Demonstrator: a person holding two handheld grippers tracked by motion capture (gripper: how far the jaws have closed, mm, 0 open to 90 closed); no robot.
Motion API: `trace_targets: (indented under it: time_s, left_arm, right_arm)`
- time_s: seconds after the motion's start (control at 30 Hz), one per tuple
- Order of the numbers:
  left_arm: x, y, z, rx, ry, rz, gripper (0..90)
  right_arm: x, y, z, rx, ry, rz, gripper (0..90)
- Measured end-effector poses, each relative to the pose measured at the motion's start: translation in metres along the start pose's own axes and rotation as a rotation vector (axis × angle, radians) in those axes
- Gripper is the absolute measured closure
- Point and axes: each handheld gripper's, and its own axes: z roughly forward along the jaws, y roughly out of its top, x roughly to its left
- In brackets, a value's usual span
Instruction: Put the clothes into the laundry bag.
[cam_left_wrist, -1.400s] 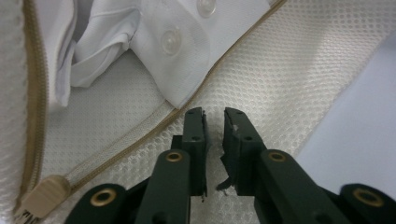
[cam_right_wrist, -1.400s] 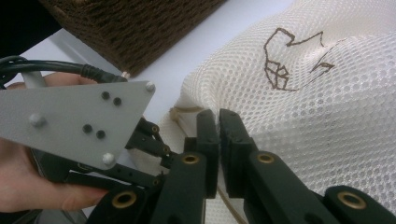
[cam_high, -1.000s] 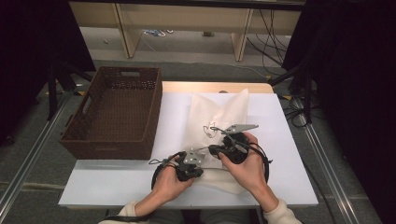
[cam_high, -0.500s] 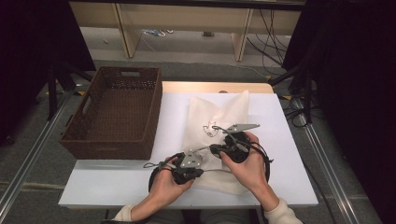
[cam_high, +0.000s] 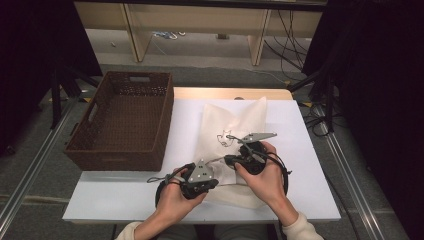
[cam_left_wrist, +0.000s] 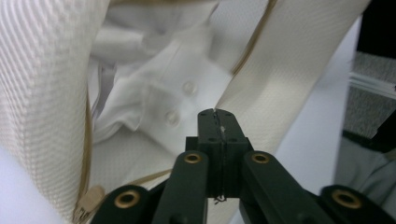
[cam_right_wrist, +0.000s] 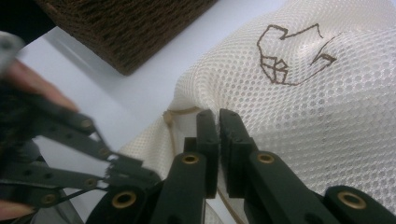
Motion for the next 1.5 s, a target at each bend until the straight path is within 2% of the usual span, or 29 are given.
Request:
trace_targets:
  time_s: [0.07, 0.13, 0.17, 0.2, 0.23, 0.33, 0.43, 0.47, 0.5, 0.57, 0.7, 0.73, 0.77, 0.83, 0.87, 0.9, 0.93, 0.97, 1.03, 1.1, 1.2, 1.27, 1.3, 1.4, 1.47, 1.5]
  left_arm:
    - [0.001, -0.004, 0.010, 0.028, -0.019, -0.017, 67.1]
    - [0.002, -0.005, 0.017, 0.039, 0.002, -0.004, 57.6]
    - [0.002, -0.005, 0.020, 0.032, 0.005, -0.010, 55.0]
    - [0.003, -0.004, 0.022, 0.017, -0.008, -0.027, 55.5]
    - [0.004, -0.002, 0.023, 0.011, 0.003, -0.037, 56.0]
    - [0.007, 0.004, 0.029, -0.008, 0.024, 0.008, 59.9]
    - [0.010, 0.007, 0.036, 0.020, 0.064, 0.036, 62.2]
    - [0.009, 0.007, 0.039, 0.031, 0.057, 0.014, 63.2]
    - [0.010, 0.007, 0.041, 0.034, 0.057, 0.010, 64.0]
    - [0.010, 0.008, 0.044, 0.053, 0.062, 0.027, 65.7]
    - [0.008, 0.007, 0.046, 0.056, 0.050, 0.021, 63.3]
    - [0.009, 0.008, 0.046, 0.067, 0.057, 0.044, 61.7]
    - [0.008, 0.007, 0.046, 0.067, 0.051, 0.022, 60.3]
    - [0.009, 0.006, 0.048, 0.081, 0.053, 0.032, 60.9]
    - [0.009, 0.005, 0.048, 0.084, 0.045, 0.033, 64.3]
    - [0.008, 0.004, 0.050, 0.076, 0.056, 0.025, 68.5]
    - [0.009, 0.004, 0.049, 0.085, 0.074, 0.034, 72.6]
    - [0.010, 0.004, 0.048, 0.092, 0.069, 0.032, 76.3]
    - [0.012, 0.004, 0.047, 0.073, 0.065, 0.011, 85.0]
    - [0.013, 0.006, 0.045, 0.061, 0.072, 0.012, 87.4]
    - [0.013, 0.007, 0.044, 0.056, 0.086, 0.009, 88.2]
    - [0.013, 0.008, 0.045, 0.040, 0.109, 0.013, 88.4]
    - [0.012, 0.009, 0.046, 0.027, 0.118, 0.001, 88.4]
    - [0.015, 0.011, 0.050, 0.009, 0.146, -0.015, 88.5]
    - [0.016, 0.012, 0.056, 0.001, 0.141, -0.009, 88.3]
    - [0.015, 0.012, 0.060, -0.022, 0.154, -0.022, 88.2]
  right_arm:
    - [0.002, 0.000, -0.001, 0.013, 0.001, 0.017, 87.8]
    - [0.002, 0.001, -0.001, 0.016, 0.002, 0.020, 87.9]
    - [0.002, 0.000, 0.000, 0.012, 0.001, 0.016, 87.9]
    - [0.002, 0.000, 0.000, 0.012, 0.001, 0.018, 87.8]
    - [0.002, 0.000, 0.000, 0.015, 0.001, 0.020, 87.8]
    - [0.002, 0.000, -0.001, 0.012, 0.002, 0.016, 87.8]
    - [0.002, 0.000, -0.001, 0.015, 0.002, 0.018, 87.7]
    - [0.001, 0.000, 0.000, 0.011, 0.005, 0.010, 87.7]
    - [0.002, 0.000, -0.001, 0.015, 0.004, 0.019, 87.7]
    - [0.000, 0.000, -0.001, -0.003, -0.003, 0.001, 87.8]
    - [0.001, 0.000, 0.000, -0.003, 0.000, 0.015, 87.8]
    - [0.000, 0.000, -0.001, -0.003, -0.003, 0.004, 87.8]
    - [0.000, 0.000, -0.001, -0.003, -0.003, 0.003, 87.8]
    - [0.002, 0.000, 0.000, -0.001, -0.001, 0.021, 87.8]
    - [0.002, 0.000, 0.000, 0.000, 0.003, 0.015, 87.8]
    - [0.001, 0.001, -0.001, 0.008, 0.006, 0.009, 87.8]
    - [0.002, 0.001, -0.001, 0.013, 0.008, 0.019, 87.8]
    - [0.001, 0.001, -0.001, 0.010, 0.008, 0.012, 87.8]
    - [0.002, 0.001, -0.001, 0.009, 0.003, 0.019, 87.9]
    - [0.001, 0.001, -0.001, 0.007, 0.007, 0.010, 87.9]
    - [0.001, 0.001, -0.001, 0.000, 0.005, 0.008, 87.9]
    - [0.000, 0.001, -0.001, -0.011, 0.005, -0.018, 87.9]
    - [0.000, 0.001, -0.001, -0.014, 0.004, -0.018, 87.9]
    - [0.002, 0.001, -0.002, -0.005, 0.000, 0.017, 88.0]
    - [0.000, 0.001, -0.002, -0.014, -0.001, -0.010, 87.9]
    - [0.000, 0.001, -0.001, -0.026, -0.001, -0.009, 88.0]
